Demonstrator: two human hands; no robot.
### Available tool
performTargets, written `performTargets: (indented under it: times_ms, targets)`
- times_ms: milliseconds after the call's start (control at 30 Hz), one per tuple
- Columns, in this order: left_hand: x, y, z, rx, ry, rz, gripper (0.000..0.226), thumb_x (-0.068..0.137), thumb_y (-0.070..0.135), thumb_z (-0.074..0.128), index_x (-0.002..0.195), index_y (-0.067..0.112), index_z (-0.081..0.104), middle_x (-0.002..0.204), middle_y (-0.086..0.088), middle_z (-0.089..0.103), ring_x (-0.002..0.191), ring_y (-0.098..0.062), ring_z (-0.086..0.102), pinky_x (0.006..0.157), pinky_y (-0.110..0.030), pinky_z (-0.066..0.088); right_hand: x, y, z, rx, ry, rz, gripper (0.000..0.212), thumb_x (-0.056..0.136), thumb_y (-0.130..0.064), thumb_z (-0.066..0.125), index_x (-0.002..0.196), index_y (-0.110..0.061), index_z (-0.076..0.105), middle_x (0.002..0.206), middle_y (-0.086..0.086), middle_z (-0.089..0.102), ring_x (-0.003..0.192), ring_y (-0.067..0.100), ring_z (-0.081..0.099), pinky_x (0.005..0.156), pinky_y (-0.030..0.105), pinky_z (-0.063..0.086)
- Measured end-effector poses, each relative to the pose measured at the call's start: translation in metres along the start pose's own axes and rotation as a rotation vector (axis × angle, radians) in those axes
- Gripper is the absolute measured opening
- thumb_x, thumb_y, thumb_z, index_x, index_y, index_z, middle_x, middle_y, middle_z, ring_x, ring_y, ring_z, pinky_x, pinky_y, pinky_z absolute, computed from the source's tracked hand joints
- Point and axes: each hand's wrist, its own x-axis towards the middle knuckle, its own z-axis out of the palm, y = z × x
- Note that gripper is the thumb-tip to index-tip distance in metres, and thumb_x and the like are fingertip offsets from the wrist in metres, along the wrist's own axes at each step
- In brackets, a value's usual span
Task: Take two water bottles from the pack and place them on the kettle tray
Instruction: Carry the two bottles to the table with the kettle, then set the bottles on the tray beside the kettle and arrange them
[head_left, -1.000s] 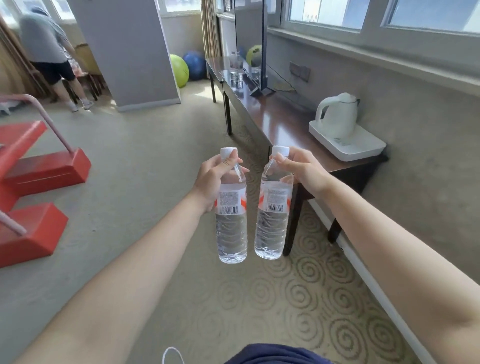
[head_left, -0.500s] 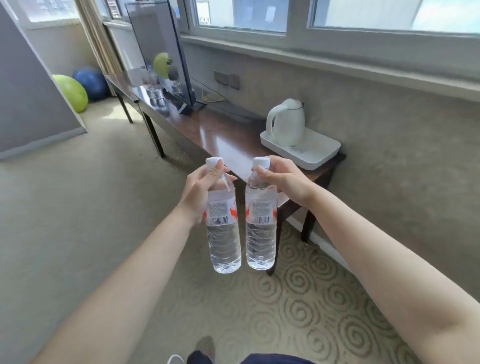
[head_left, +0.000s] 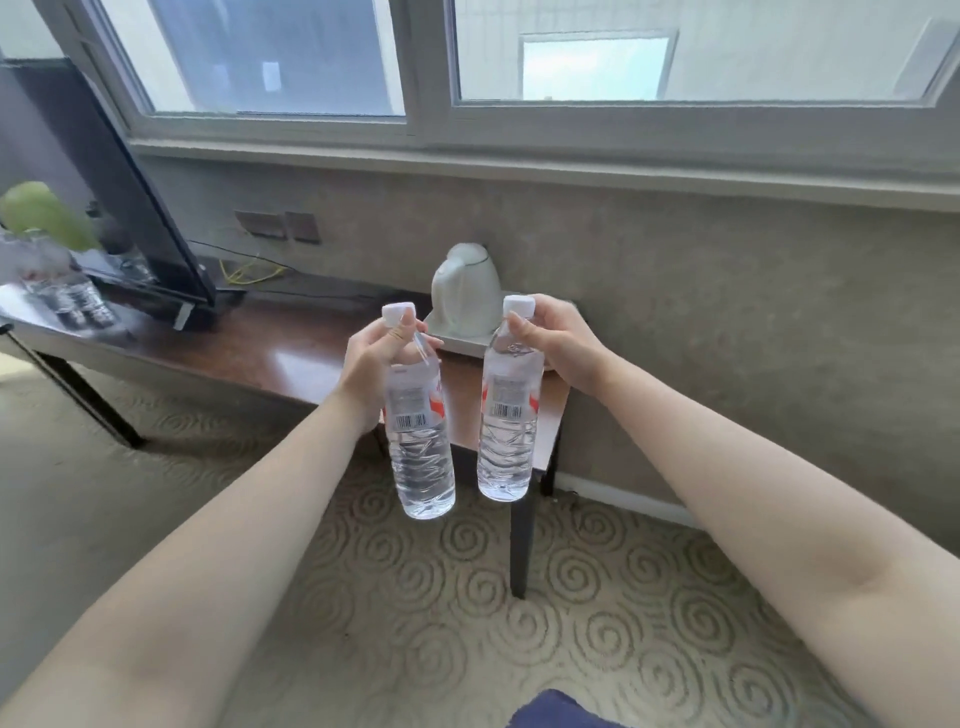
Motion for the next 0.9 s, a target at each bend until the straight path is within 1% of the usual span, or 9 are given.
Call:
performTargets:
  times_ms: [100,233,400,533,633,700,733,833,900]
  targets:
    - [0.034,-0.007,-0.01,-0.016,-0.032,-0.022,0.03,0.081,0.041,0.061,0.082,0.012,0.063,0.075,-0.006,0.075,0.064,-0.025,0.068,0.059,-0.031,0.057,0.02,0.001,0.001,-0.022,0.053,0.029,0.015,0.097,-0.018,0.053,0.102,-0.005,0.056,0.095,0.015,0.065,0.079,0.014,0.065,0.063,0.013,0.048]
    - [0.078,-0.021,-0.016,-0.013,-0.074,-0.03,0.028,0.082,0.043,0.062,0.081,0.015,0.065,0.077,-0.004,0.075,0.065,-0.02,0.068,0.06,-0.029,0.056,0.051,0.017,-0.001,0.002,0.083,0.067,0.012,0.097,-0.014,0.053,0.104,-0.005,0.053,0.089,0.013,0.065,0.069,0.002,0.067,0.06,0.011,0.048]
    - [0.133,-0.035,-0.02,0.04,-0.132,-0.033,0.028,0.082,0.046,0.062,0.08,0.018,0.066,0.08,-0.003,0.074,0.069,-0.02,0.067,0.063,-0.031,0.055,0.102,0.046,-0.009,0.003,0.091,0.064,0.009,0.096,-0.014,0.054,0.103,-0.007,0.054,0.088,0.009,0.066,0.07,0.0,0.068,0.058,0.01,0.048]
    - [0.179,-0.039,-0.019,0.081,-0.219,-0.098,0.032,0.081,0.048,0.063,0.083,0.017,0.065,0.085,-0.005,0.072,0.077,-0.024,0.065,0.073,-0.04,0.053,0.14,0.063,-0.021,-0.008,0.132,0.052,0.006,0.095,-0.018,0.057,0.101,-0.016,0.057,0.094,0.005,0.067,0.081,0.005,0.068,0.074,0.019,0.053]
    - [0.215,-0.047,-0.015,0.171,-0.349,-0.126,0.03,0.081,0.051,0.062,0.083,0.022,0.067,0.093,-0.002,0.072,0.08,-0.018,0.067,0.077,-0.041,0.053,0.163,0.075,-0.029,0.009,0.145,0.062,0.012,0.095,-0.018,0.057,0.105,-0.012,0.057,0.095,0.005,0.068,0.083,0.004,0.068,0.075,0.017,0.051]
    - [0.237,-0.055,-0.011,0.241,-0.417,-0.104,0.029,0.082,0.051,0.06,0.085,0.024,0.069,0.097,-0.001,0.071,0.087,-0.014,0.067,0.085,-0.039,0.05,0.177,0.08,-0.033,0.0,0.139,0.07,0.014,0.095,-0.019,0.058,0.106,-0.011,0.057,0.096,0.005,0.068,0.084,0.006,0.068,0.074,0.016,0.051]
    - [0.247,-0.059,-0.01,0.262,-0.442,-0.094,0.03,0.082,0.051,0.059,0.087,0.023,0.069,0.098,0.001,0.071,0.09,-0.011,0.067,0.086,-0.035,0.05,0.183,0.083,-0.036,-0.016,0.139,0.072,0.015,0.094,-0.02,0.058,0.106,-0.012,0.057,0.098,0.006,0.067,0.086,0.007,0.068,0.074,0.016,0.051]
    - [0.273,-0.072,-0.005,0.244,-0.509,-0.126,0.037,0.081,0.05,0.06,0.096,0.017,0.067,0.095,0.008,0.073,0.094,-0.007,0.068,0.08,-0.029,0.048,0.196,0.092,-0.043,-0.055,0.156,0.089,0.02,0.094,-0.022,0.06,0.109,-0.009,0.057,0.102,0.007,0.067,0.089,0.009,0.069,0.075,0.018,0.051]
    - [0.289,-0.082,-0.002,0.245,-0.563,-0.141,0.039,0.081,0.051,0.061,0.1,0.017,0.067,0.097,0.007,0.074,0.098,-0.009,0.068,0.083,-0.031,0.049,0.203,0.099,-0.048,-0.092,0.162,0.104,0.023,0.094,-0.022,0.06,0.11,-0.007,0.057,0.105,0.011,0.066,0.095,0.015,0.068,0.082,0.026,0.053]
